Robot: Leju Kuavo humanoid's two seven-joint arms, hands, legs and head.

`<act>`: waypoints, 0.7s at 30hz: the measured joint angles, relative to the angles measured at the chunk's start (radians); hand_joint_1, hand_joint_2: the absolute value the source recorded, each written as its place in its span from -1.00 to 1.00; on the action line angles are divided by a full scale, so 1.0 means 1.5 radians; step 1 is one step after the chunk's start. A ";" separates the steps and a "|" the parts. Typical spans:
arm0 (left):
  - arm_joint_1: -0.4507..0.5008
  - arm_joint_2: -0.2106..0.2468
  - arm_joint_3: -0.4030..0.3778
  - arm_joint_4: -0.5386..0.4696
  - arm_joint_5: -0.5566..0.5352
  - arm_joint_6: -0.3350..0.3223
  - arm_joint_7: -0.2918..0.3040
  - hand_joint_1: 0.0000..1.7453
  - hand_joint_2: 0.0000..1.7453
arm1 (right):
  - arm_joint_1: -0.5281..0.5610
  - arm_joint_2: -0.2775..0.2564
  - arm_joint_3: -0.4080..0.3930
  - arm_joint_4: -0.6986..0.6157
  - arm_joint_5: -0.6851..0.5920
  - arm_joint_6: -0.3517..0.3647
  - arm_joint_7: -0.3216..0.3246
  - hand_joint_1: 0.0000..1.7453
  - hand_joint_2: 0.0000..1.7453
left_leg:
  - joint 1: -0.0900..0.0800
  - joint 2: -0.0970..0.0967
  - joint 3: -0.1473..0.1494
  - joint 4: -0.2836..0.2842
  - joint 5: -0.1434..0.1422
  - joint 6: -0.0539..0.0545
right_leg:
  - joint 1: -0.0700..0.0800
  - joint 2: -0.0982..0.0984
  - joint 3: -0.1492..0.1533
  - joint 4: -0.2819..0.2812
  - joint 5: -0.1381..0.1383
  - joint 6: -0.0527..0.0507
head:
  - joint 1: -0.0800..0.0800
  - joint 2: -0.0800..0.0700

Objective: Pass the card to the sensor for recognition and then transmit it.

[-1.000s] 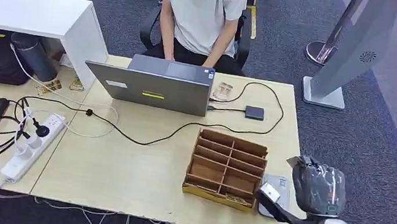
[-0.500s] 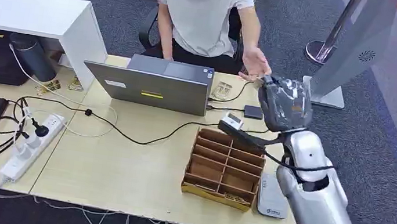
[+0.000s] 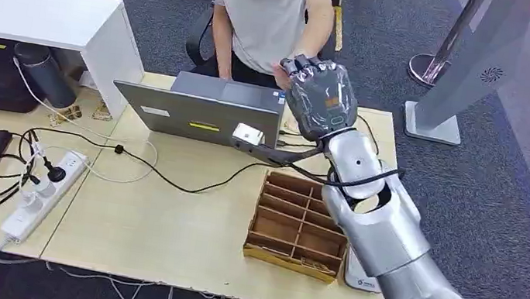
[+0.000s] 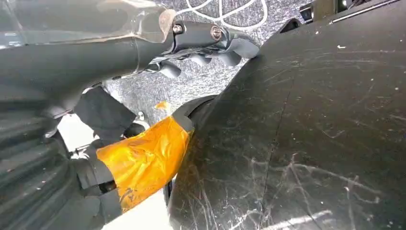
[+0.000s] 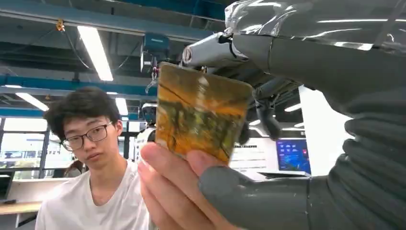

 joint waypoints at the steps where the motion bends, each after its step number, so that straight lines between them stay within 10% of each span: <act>1: 0.000 0.000 0.000 0.000 0.000 0.002 0.000 -1.00 1.00 | 0.000 0.000 0.002 0.003 0.000 -0.004 0.000 -1.00 1.00 | 0.000 0.000 0.000 0.000 0.000 0.000 | 0.000 0.000 0.000 0.000 0.000 0.000 | 0.000 0.000; 21: 0.008 0.004 0.001 0.000 0.026 0.028 0.023 -1.00 1.00 | 0.153 -0.053 -0.018 -0.099 -0.065 -0.092 -0.035 -1.00 1.00 | 0.000 0.000 0.000 0.000 0.000 0.000 | 0.000 0.000 -0.001 -0.001 0.000 0.000 | 0.000 0.000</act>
